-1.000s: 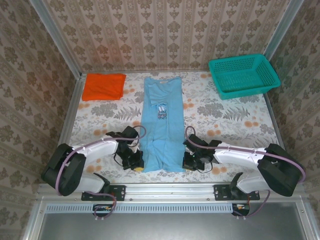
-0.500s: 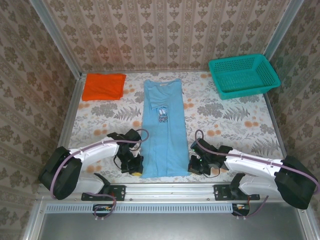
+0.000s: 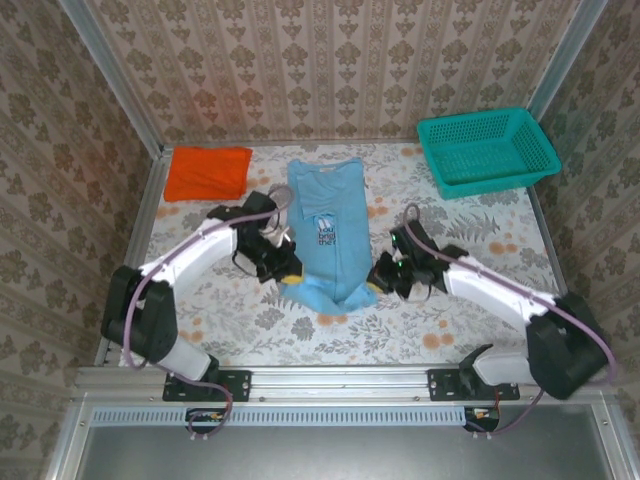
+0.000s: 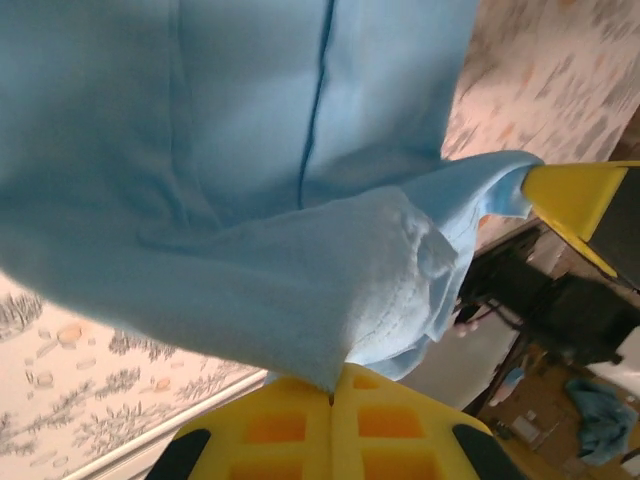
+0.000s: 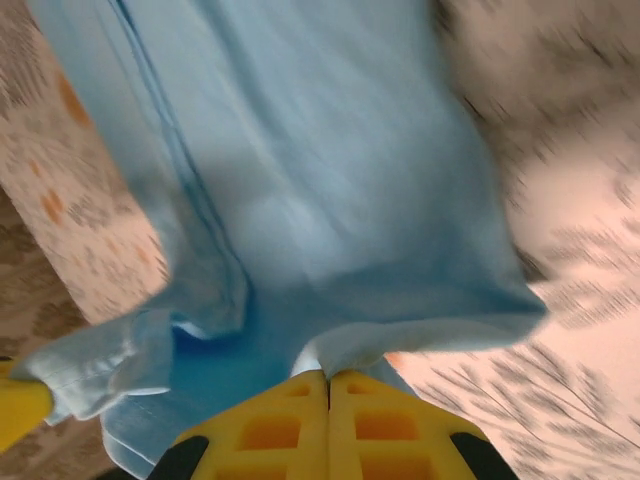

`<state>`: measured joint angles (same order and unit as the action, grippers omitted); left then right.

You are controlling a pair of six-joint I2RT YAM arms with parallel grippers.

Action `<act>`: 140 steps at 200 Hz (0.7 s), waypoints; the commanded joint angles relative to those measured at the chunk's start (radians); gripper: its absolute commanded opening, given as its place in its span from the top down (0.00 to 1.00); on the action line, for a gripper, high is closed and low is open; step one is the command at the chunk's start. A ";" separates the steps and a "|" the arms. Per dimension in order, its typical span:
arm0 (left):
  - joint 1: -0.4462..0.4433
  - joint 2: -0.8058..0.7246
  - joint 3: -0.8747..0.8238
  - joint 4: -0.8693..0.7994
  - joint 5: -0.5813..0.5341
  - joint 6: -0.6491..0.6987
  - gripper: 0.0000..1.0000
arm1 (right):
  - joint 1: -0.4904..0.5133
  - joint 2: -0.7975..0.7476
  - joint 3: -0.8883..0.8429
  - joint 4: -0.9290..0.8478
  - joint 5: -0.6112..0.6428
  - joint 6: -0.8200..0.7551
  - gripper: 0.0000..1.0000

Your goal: Fold and stack the t-shirts

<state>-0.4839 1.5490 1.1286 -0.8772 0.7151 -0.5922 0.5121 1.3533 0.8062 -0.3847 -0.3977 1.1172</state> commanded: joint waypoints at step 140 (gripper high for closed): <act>0.252 0.515 0.448 0.071 0.111 0.020 1.00 | -0.239 0.631 0.630 -0.090 -0.085 -0.040 1.00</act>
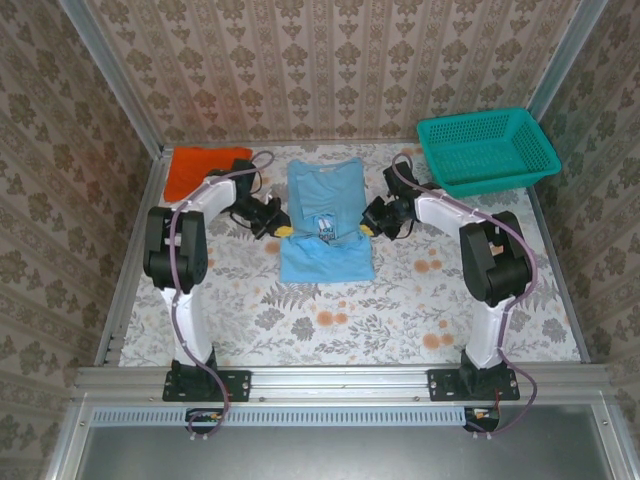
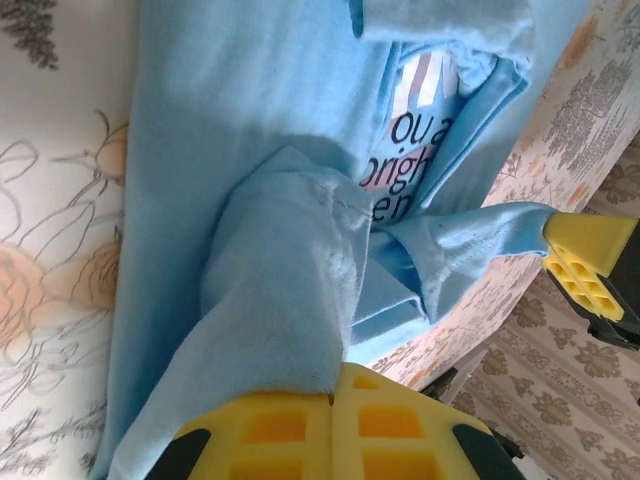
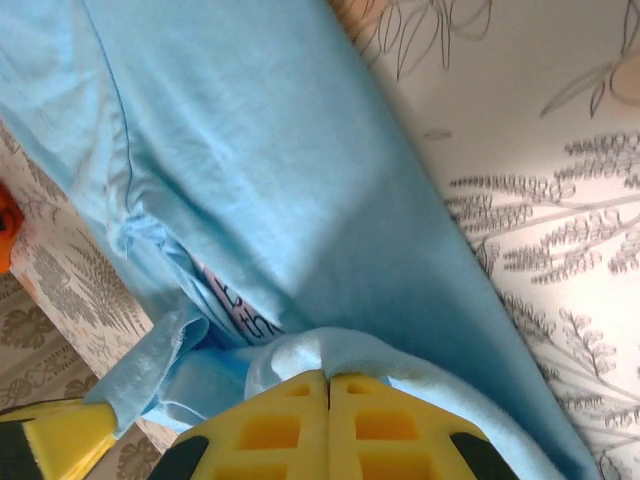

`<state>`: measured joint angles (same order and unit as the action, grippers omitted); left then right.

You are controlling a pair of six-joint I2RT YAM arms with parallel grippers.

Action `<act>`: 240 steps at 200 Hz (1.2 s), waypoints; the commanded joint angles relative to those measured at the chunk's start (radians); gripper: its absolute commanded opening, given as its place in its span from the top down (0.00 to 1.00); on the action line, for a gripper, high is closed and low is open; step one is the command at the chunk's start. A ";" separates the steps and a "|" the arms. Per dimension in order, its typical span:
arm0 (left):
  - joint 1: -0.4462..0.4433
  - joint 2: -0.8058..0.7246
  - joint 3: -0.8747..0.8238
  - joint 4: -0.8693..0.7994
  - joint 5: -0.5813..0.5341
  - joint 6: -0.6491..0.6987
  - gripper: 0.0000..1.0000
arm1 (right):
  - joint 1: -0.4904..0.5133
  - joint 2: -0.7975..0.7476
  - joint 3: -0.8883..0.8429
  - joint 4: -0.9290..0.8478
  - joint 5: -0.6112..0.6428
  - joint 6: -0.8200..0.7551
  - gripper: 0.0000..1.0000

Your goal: Fold and stack the t-shirts

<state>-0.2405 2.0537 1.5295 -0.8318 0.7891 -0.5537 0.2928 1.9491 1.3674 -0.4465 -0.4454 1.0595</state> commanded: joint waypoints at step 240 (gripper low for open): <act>-0.054 -0.219 -0.123 0.149 -0.102 -0.022 0.69 | -0.046 -0.135 -0.165 0.178 -0.148 -0.040 0.77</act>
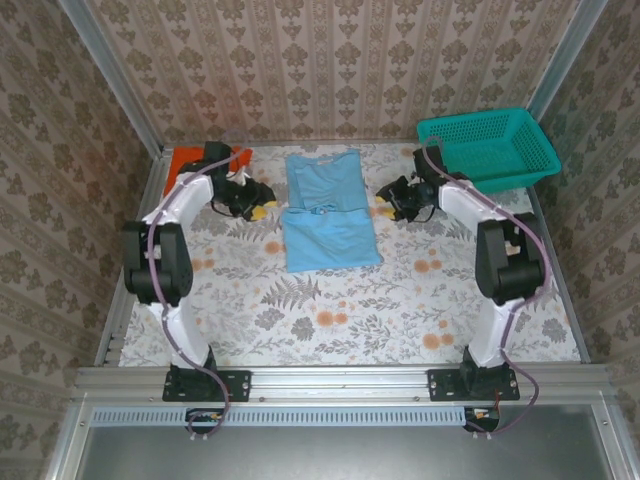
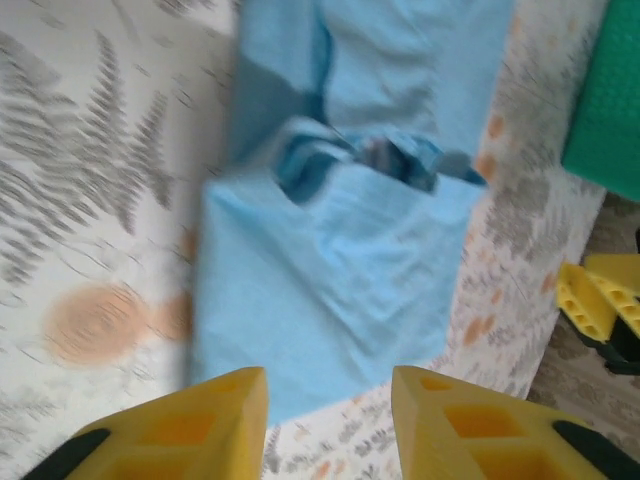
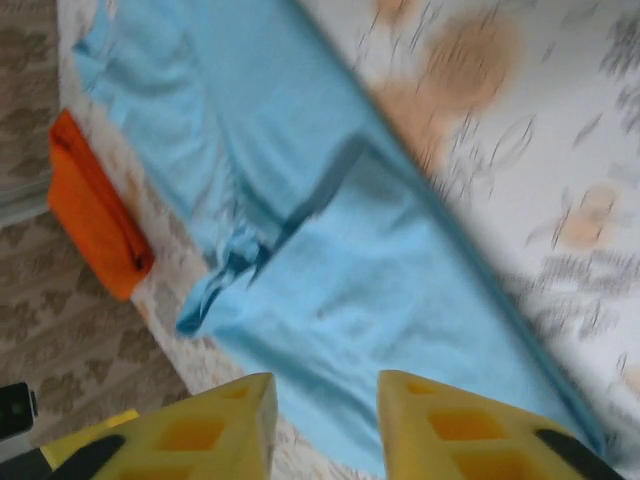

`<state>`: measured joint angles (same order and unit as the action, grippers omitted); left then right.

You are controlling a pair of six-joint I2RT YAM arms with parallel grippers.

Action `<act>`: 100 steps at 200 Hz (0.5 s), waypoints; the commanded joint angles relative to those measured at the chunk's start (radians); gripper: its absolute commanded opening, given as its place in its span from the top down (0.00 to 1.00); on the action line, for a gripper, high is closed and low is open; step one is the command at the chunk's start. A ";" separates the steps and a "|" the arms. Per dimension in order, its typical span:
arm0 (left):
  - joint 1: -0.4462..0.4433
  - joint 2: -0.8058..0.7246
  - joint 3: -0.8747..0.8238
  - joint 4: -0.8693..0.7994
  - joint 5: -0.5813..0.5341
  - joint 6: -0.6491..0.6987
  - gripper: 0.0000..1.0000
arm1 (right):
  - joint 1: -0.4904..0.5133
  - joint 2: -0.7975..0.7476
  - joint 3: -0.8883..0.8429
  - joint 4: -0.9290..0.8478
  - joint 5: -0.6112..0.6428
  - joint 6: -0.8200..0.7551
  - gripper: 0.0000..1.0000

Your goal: Fold and stack the t-shirts

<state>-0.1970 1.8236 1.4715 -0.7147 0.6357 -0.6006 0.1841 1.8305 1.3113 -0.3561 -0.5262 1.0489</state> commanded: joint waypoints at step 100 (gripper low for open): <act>-0.243 0.109 -0.319 0.012 -0.127 0.174 0.74 | 0.113 0.011 -0.462 0.204 0.013 -0.061 0.87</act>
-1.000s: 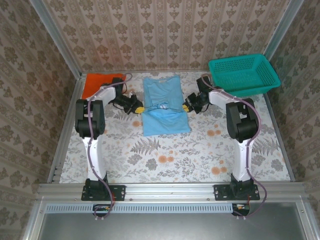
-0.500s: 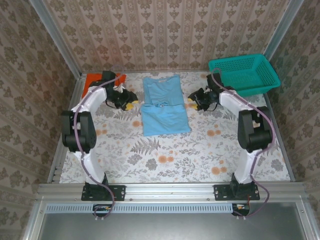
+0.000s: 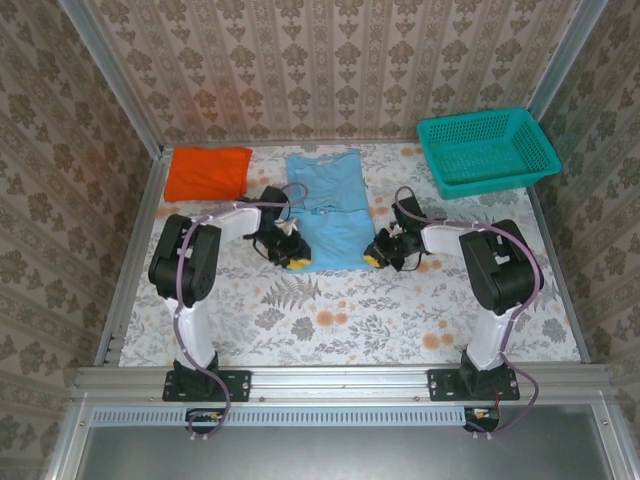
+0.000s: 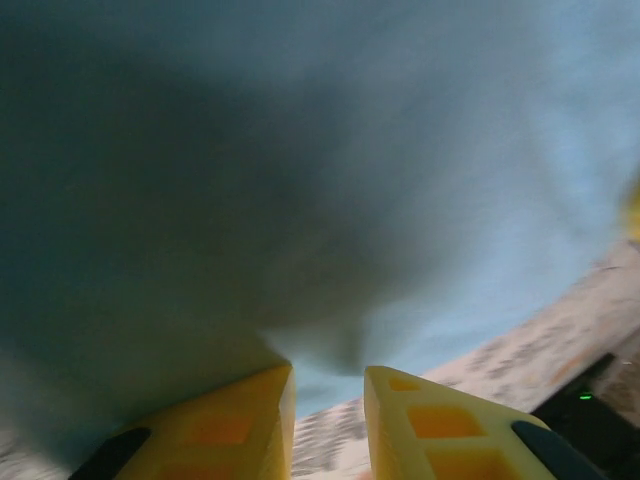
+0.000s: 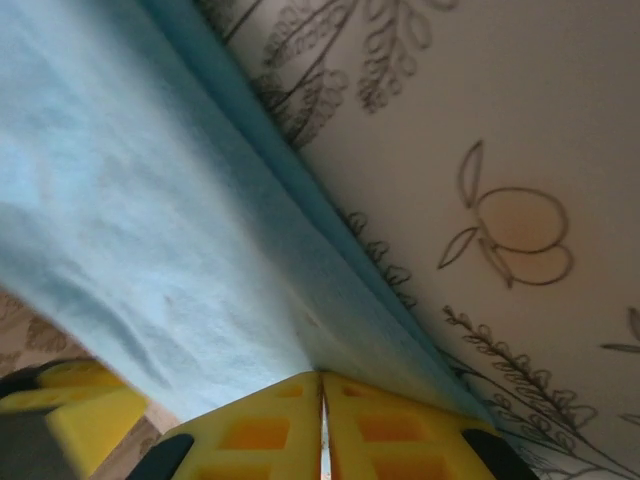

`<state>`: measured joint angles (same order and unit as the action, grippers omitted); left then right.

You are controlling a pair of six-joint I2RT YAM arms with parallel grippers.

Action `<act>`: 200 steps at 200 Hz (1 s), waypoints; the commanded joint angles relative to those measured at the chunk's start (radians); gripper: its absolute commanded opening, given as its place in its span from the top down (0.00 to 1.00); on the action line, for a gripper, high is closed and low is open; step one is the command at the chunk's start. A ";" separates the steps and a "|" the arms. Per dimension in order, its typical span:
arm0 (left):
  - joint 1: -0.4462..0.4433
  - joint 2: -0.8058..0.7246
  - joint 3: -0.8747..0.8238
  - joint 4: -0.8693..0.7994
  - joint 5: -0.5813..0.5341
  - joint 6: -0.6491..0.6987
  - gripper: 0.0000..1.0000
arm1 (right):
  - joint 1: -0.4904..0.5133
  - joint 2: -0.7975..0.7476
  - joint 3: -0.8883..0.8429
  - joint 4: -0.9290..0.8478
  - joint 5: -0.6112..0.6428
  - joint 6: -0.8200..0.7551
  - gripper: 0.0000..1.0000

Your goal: Fold and stack the t-shirts

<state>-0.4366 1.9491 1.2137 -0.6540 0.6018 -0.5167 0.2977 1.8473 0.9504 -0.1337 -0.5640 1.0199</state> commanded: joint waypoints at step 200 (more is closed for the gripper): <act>0.152 0.170 0.400 -0.180 0.087 0.180 0.75 | 0.051 0.086 0.247 -0.106 0.159 -0.113 0.88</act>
<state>-0.2970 2.0689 1.5562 -0.8253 0.6846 -0.3550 0.3756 1.8225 1.1130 -0.1638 -0.3836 0.9188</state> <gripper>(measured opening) 0.250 0.123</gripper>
